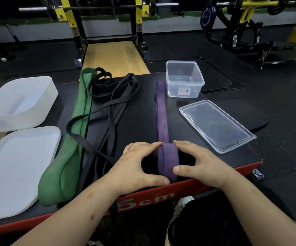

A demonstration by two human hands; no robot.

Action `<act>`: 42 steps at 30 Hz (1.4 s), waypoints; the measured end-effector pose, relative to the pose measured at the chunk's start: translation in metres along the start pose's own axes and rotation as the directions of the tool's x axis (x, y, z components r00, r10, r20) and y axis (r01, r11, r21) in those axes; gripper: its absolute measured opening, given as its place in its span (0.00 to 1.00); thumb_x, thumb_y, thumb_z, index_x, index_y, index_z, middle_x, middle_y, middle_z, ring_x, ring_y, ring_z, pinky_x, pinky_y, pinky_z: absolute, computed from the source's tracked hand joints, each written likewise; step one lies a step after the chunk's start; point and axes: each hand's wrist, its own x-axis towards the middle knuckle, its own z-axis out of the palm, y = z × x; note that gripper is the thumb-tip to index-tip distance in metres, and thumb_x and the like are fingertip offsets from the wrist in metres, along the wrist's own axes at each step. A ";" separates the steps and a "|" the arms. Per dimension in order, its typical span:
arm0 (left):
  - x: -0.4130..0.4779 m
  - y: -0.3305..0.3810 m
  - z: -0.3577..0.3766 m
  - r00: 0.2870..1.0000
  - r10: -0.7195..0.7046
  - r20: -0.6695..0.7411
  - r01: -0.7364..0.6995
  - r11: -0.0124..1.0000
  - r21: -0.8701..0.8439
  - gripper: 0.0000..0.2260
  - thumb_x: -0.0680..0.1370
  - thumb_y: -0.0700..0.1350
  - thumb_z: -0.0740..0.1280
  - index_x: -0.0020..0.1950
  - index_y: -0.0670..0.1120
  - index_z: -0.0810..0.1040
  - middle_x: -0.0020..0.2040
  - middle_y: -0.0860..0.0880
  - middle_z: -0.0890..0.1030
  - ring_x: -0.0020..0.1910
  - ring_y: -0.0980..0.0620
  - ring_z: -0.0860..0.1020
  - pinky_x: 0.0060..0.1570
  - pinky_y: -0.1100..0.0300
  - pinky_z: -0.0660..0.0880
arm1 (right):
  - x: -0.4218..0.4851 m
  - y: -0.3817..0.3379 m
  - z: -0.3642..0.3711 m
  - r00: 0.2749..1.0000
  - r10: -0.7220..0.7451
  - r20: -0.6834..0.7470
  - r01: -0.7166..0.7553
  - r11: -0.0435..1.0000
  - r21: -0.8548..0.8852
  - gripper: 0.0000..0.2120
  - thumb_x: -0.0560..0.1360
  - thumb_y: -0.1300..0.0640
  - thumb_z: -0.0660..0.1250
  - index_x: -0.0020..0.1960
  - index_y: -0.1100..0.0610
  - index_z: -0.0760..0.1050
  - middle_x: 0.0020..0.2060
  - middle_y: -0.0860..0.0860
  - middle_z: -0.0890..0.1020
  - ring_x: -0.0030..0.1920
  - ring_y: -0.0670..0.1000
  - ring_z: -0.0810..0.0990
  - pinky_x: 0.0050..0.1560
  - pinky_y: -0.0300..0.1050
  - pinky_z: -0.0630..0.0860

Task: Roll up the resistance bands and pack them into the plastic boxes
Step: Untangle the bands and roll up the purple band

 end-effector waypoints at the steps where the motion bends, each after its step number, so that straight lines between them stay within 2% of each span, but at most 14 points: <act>1: 0.000 -0.001 0.000 1.000 -0.007 -0.006 0.007 1.000 -0.003 0.44 0.65 0.62 0.81 0.77 0.65 0.63 0.68 0.66 0.66 0.71 0.64 0.56 0.58 0.77 0.57 | 0.000 0.000 0.000 1.000 0.004 0.002 -0.004 1.000 -0.002 0.38 0.60 0.27 0.70 0.69 0.32 0.68 0.77 0.39 0.67 0.79 0.38 0.59 0.80 0.47 0.59; 5: 0.000 -0.003 0.002 1.000 -0.013 -0.011 0.013 1.000 -0.001 0.42 0.66 0.62 0.80 0.77 0.61 0.67 0.63 0.71 0.68 0.70 0.64 0.59 0.58 0.77 0.59 | 0.000 0.000 0.002 0.999 -0.032 0.040 0.031 0.999 0.026 0.28 0.63 0.27 0.69 0.62 0.29 0.72 0.72 0.35 0.69 0.77 0.32 0.56 0.81 0.47 0.55; 9: 0.003 -0.004 0.003 0.999 -0.021 -0.027 0.021 1.000 -0.009 0.39 0.66 0.65 0.78 0.75 0.61 0.70 0.64 0.70 0.68 0.70 0.66 0.60 0.61 0.74 0.59 | -0.001 0.000 0.004 0.998 -0.054 0.034 0.053 0.998 0.019 0.33 0.62 0.18 0.65 0.64 0.27 0.70 0.75 0.40 0.69 0.79 0.39 0.58 0.80 0.51 0.57; 11: 0.004 -0.005 0.004 0.999 -0.029 -0.029 0.029 1.000 -0.008 0.39 0.66 0.68 0.76 0.75 0.61 0.71 0.66 0.68 0.69 0.71 0.62 0.61 0.64 0.68 0.60 | -0.004 -0.003 0.001 0.996 -0.080 0.036 0.078 0.996 0.042 0.31 0.63 0.23 0.70 0.65 0.22 0.66 0.71 0.36 0.71 0.76 0.38 0.64 0.76 0.42 0.63; 14: 0.006 -0.003 0.003 0.998 -0.047 -0.029 0.046 0.999 -0.017 0.35 0.67 0.70 0.74 0.73 0.62 0.72 0.67 0.67 0.69 0.71 0.61 0.61 0.67 0.62 0.60 | -0.007 -0.006 -0.004 0.994 -0.089 0.062 0.086 0.995 0.039 0.39 0.63 0.31 0.75 0.69 0.20 0.60 0.67 0.27 0.69 0.73 0.34 0.65 0.67 0.27 0.63; 19: 0.008 -0.005 0.003 0.999 -0.048 -0.009 0.048 0.998 -0.028 0.37 0.66 0.75 0.68 0.72 0.63 0.73 0.68 0.67 0.70 0.73 0.59 0.60 0.72 0.56 0.61 | -0.004 -0.005 0.000 0.996 -0.079 0.029 0.079 0.997 -0.002 0.42 0.61 0.31 0.75 0.72 0.27 0.61 0.67 0.26 0.69 0.71 0.30 0.65 0.64 0.24 0.62; 22: 0.006 -0.004 0.001 0.999 -0.042 0.008 0.042 0.998 -0.042 0.39 0.65 0.72 0.73 0.74 0.66 0.68 0.65 0.69 0.69 0.72 0.61 0.60 0.72 0.57 0.62 | -0.002 -0.006 0.002 0.997 -0.071 -0.030 0.071 0.997 -0.001 0.38 0.62 0.31 0.74 0.69 0.26 0.63 0.66 0.27 0.71 0.68 0.29 0.67 0.62 0.20 0.61; 24: 0.005 -0.002 0.000 0.999 -0.047 0.006 0.047 0.997 -0.057 0.43 0.65 0.65 0.78 0.77 0.66 0.63 0.64 0.71 0.68 0.71 0.62 0.60 0.69 0.60 0.62 | -0.001 -0.005 0.002 0.997 -0.064 -0.040 0.065 0.998 0.021 0.38 0.62 0.31 0.74 0.70 0.29 0.66 0.66 0.30 0.74 0.68 0.31 0.69 0.62 0.21 0.62; 27: 0.004 -0.003 0.001 0.999 -0.048 -0.007 0.048 0.998 -0.042 0.46 0.65 0.64 0.80 0.78 0.63 0.63 0.64 0.73 0.67 0.72 0.63 0.59 0.67 0.64 0.60 | -0.001 -0.005 0.002 0.997 -0.071 -0.030 0.072 0.997 0.041 0.36 0.63 0.31 0.75 0.70 0.31 0.69 0.67 0.33 0.75 0.70 0.34 0.71 0.65 0.25 0.64; 30: 0.004 -0.005 0.002 0.999 -0.041 -0.001 0.041 0.998 -0.040 0.45 0.63 0.69 0.78 0.77 0.62 0.66 0.65 0.70 0.68 0.72 0.62 0.60 0.68 0.63 0.61 | -0.002 -0.003 0.003 0.998 -0.055 -0.010 0.055 0.998 0.017 0.34 0.62 0.29 0.73 0.67 0.28 0.68 0.72 0.37 0.73 0.75 0.35 0.65 0.76 0.39 0.61; 32: 0.004 -0.007 0.003 0.999 -0.030 0.017 0.030 0.999 -0.013 0.45 0.62 0.73 0.74 0.76 0.61 0.68 0.66 0.67 0.69 0.72 0.61 0.61 0.71 0.59 0.62 | -0.002 -0.003 0.001 0.998 -0.060 0.036 0.060 0.998 -0.014 0.32 0.62 0.27 0.69 0.66 0.28 0.67 0.72 0.33 0.70 0.76 0.30 0.57 0.80 0.42 0.53; 34: 0.005 -0.008 0.004 0.999 -0.027 0.022 0.027 1.000 0.007 0.44 0.62 0.75 0.72 0.75 0.61 0.69 0.67 0.66 0.69 0.72 0.60 0.60 0.70 0.58 0.62 | -0.001 -0.003 0.001 0.996 -0.067 0.062 0.068 0.998 -0.013 0.32 0.63 0.27 0.68 0.66 0.30 0.68 0.67 0.26 0.66 0.74 0.25 0.54 0.80 0.42 0.51; 38: 0.006 -0.006 0.004 0.999 -0.046 0.010 0.046 0.999 0.005 0.42 0.63 0.75 0.68 0.74 0.61 0.70 0.67 0.66 0.68 0.71 0.61 0.59 0.67 0.62 0.59 | -0.001 -0.001 0.002 0.996 -0.072 0.061 0.073 0.997 -0.016 0.45 0.61 0.17 0.65 0.73 0.37 0.68 0.75 0.39 0.68 0.79 0.37 0.56 0.80 0.50 0.56; 42: 0.008 -0.003 0.004 0.998 -0.058 0.005 0.058 0.998 -0.016 0.36 0.65 0.76 0.64 0.70 0.63 0.73 0.65 0.67 0.69 0.70 0.61 0.60 0.66 0.60 0.59 | -0.006 -0.005 -0.005 0.992 -0.078 0.096 0.074 0.996 0.045 0.46 0.61 0.30 0.76 0.74 0.26 0.58 0.72 0.33 0.67 0.74 0.32 0.62 0.68 0.28 0.62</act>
